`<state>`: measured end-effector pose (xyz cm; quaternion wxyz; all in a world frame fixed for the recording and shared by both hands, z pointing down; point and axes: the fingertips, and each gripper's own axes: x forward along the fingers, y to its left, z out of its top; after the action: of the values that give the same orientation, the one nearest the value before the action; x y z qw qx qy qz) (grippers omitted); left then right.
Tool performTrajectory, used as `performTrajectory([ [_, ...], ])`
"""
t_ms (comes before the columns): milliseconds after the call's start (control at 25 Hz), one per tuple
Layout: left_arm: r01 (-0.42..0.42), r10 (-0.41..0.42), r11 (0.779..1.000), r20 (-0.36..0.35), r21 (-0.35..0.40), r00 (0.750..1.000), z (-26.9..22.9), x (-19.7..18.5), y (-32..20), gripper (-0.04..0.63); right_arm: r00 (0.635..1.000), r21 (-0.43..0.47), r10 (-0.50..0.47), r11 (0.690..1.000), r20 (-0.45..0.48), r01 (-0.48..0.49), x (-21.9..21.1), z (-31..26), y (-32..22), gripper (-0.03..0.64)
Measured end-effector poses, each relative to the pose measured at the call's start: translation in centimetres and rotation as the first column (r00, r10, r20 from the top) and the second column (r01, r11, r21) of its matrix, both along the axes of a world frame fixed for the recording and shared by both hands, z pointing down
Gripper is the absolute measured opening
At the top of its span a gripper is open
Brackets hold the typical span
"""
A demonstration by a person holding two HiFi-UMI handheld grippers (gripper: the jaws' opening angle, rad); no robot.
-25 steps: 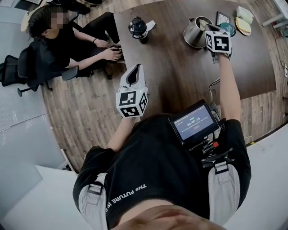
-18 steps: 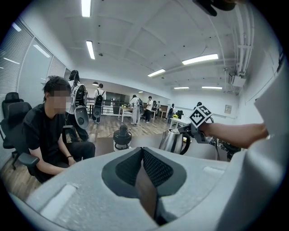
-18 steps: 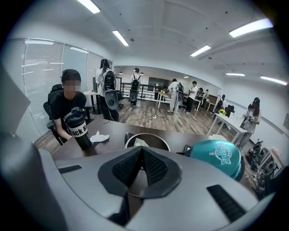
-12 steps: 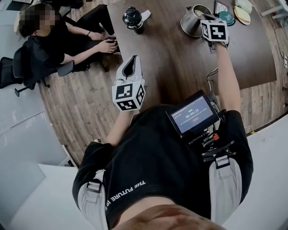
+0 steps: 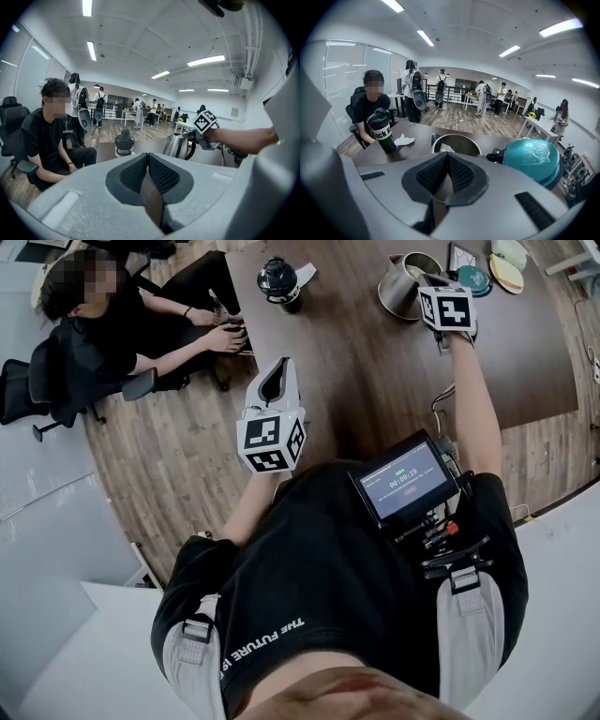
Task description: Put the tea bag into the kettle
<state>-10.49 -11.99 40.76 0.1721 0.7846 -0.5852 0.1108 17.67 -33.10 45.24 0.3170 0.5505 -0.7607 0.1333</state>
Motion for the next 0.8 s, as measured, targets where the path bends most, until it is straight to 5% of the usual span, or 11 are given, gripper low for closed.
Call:
performTrajectory([
  [800, -0.007, 0.007, 1.000, 0.005, 0.006, 1.000, -0.23, 0.13, -0.17, 0.015, 1.000, 0.025, 0.017, 1.000, 0.004, -0.017, -0.13, 0.52, -0.22, 0.011],
])
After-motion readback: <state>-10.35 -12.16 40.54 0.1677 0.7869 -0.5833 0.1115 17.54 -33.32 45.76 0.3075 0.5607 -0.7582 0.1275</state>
